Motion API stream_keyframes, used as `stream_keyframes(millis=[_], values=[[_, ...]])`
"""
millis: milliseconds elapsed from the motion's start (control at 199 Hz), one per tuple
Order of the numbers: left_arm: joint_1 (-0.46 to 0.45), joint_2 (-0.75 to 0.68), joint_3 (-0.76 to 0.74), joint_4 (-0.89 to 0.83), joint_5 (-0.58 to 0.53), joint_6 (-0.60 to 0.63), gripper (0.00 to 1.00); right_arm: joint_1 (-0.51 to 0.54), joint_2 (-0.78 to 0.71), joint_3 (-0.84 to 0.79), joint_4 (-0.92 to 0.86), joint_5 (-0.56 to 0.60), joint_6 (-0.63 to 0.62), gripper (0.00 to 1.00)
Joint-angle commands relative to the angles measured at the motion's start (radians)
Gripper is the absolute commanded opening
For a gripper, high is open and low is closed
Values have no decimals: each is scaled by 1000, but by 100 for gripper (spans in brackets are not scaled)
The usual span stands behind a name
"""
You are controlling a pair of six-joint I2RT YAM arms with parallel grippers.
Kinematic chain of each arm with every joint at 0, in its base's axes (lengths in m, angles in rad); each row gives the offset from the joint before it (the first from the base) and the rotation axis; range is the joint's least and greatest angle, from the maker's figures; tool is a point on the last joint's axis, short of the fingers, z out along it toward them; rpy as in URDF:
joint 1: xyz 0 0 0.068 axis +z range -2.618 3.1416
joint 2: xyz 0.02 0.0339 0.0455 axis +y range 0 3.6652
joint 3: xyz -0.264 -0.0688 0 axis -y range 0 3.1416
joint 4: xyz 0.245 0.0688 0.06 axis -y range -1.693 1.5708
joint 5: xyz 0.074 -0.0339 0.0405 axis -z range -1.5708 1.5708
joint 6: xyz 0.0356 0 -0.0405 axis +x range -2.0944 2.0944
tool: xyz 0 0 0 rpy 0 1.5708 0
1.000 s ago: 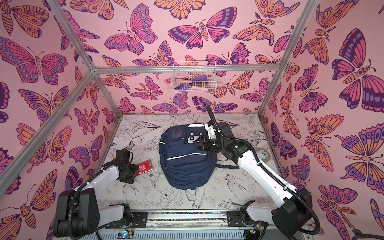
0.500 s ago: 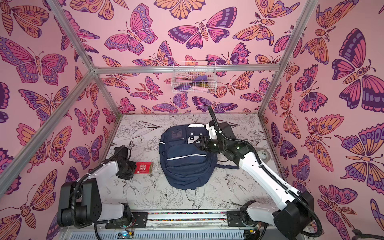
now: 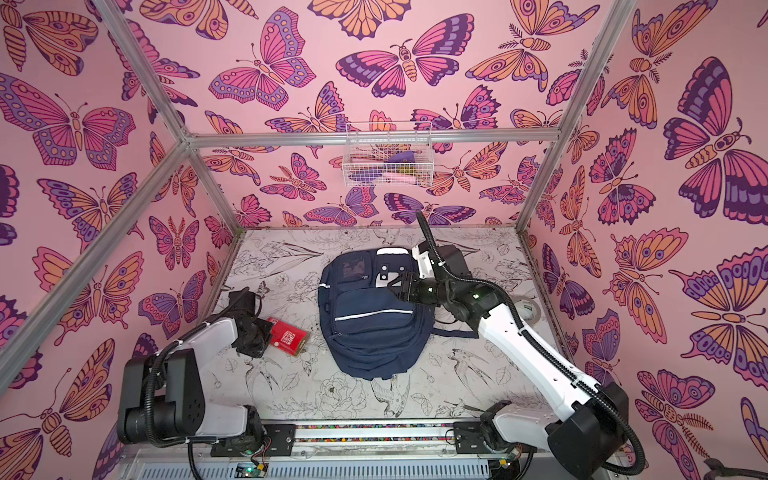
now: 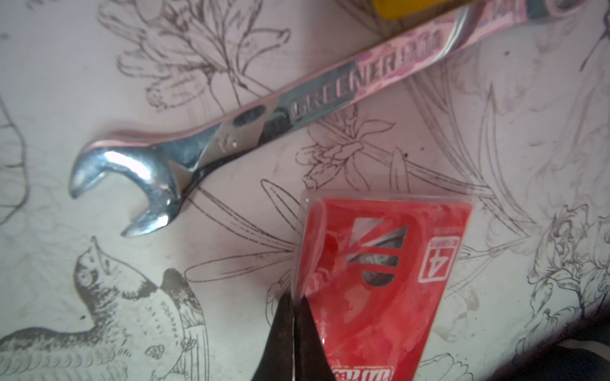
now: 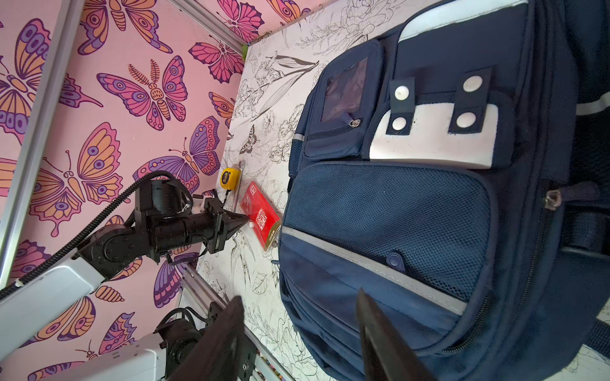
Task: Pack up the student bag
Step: 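Grasp the red plastic pouch on the table with the left gripper, then lift the red pouch over the bag with left while right reaches toward it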
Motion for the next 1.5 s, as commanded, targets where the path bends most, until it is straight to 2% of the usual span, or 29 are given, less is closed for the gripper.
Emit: stream_keyframes(millis=[0,140,356,506,662,787,927,1128,1318,1414,1494], values=[[4,-45,27,-20,28,18,0,-6,-6,19,-16,11,8,56],[4,-134,32,21,79,-21,0,-4,20,44,-13,-14,16,56],[-28,-325,3,160,143,-189,0,43,100,118,2,-54,22,59],[-120,-400,-30,318,124,-333,0,129,168,172,48,-63,40,62],[-229,-409,-12,428,111,-442,0,210,223,189,128,-56,51,64],[-318,-394,-5,506,116,-528,0,216,239,133,265,-62,118,64],[-386,-377,-2,567,123,-603,0,216,241,90,359,-19,128,64],[-434,-373,-1,591,125,-633,0,215,264,88,374,37,120,60],[-460,-363,-11,608,141,-640,0,215,305,118,366,40,114,50],[-467,-357,-14,610,144,-633,0,216,318,135,354,49,101,43],[-472,-350,-15,612,148,-630,0,216,327,147,352,45,97,33]])
